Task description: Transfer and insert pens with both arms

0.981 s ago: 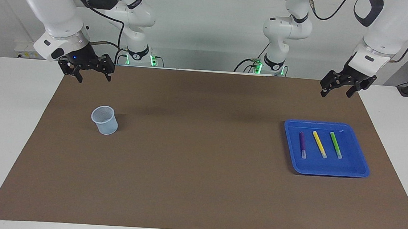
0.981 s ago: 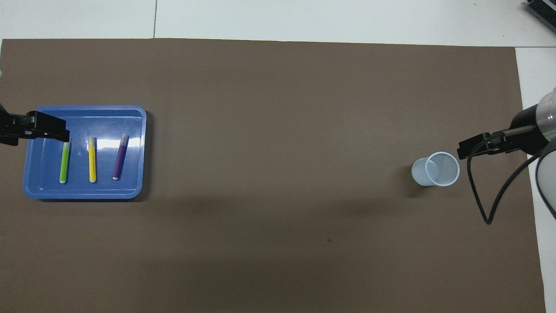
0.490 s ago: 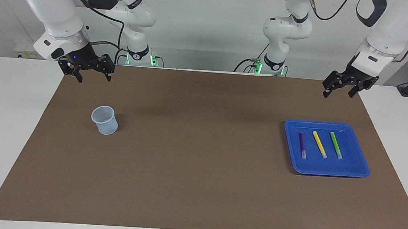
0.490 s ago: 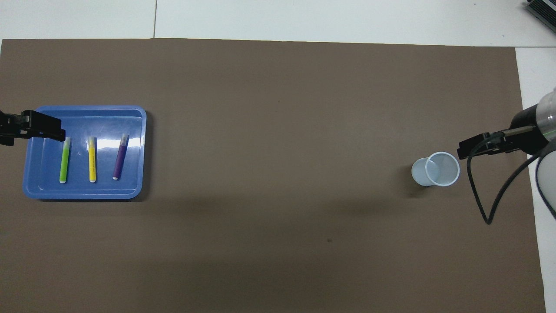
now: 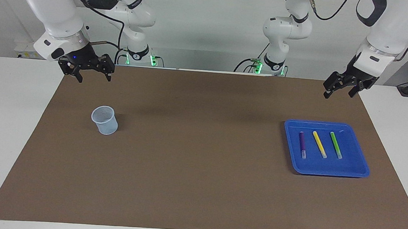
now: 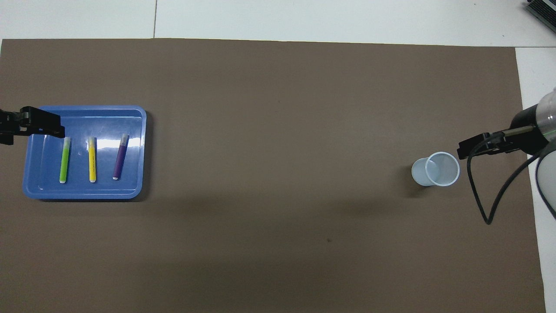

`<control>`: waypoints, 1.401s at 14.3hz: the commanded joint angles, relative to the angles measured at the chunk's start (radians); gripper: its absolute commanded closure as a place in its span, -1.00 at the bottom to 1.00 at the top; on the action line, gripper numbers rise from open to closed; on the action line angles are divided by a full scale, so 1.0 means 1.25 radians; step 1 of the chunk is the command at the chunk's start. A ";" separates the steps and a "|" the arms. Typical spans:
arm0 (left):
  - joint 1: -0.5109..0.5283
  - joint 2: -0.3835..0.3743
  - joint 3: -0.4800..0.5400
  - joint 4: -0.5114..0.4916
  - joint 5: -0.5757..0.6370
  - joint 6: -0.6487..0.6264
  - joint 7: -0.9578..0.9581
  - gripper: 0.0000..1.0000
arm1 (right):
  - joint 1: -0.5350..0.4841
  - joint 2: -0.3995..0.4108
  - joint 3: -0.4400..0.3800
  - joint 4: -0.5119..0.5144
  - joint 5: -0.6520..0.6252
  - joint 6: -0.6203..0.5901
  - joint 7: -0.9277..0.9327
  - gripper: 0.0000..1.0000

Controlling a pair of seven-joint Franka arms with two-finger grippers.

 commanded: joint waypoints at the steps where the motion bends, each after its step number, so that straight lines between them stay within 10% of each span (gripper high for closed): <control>1: 0.003 -0.020 0.000 -0.019 -0.009 0.015 -0.010 -1.00 | -0.007 -0.001 0.005 0.000 -0.006 -0.005 0.015 -1.00; 20: 0.050 -0.041 0.002 -0.282 -0.025 0.243 0.074 -1.00 | -0.007 -0.001 0.005 0.000 -0.006 -0.005 0.015 -1.00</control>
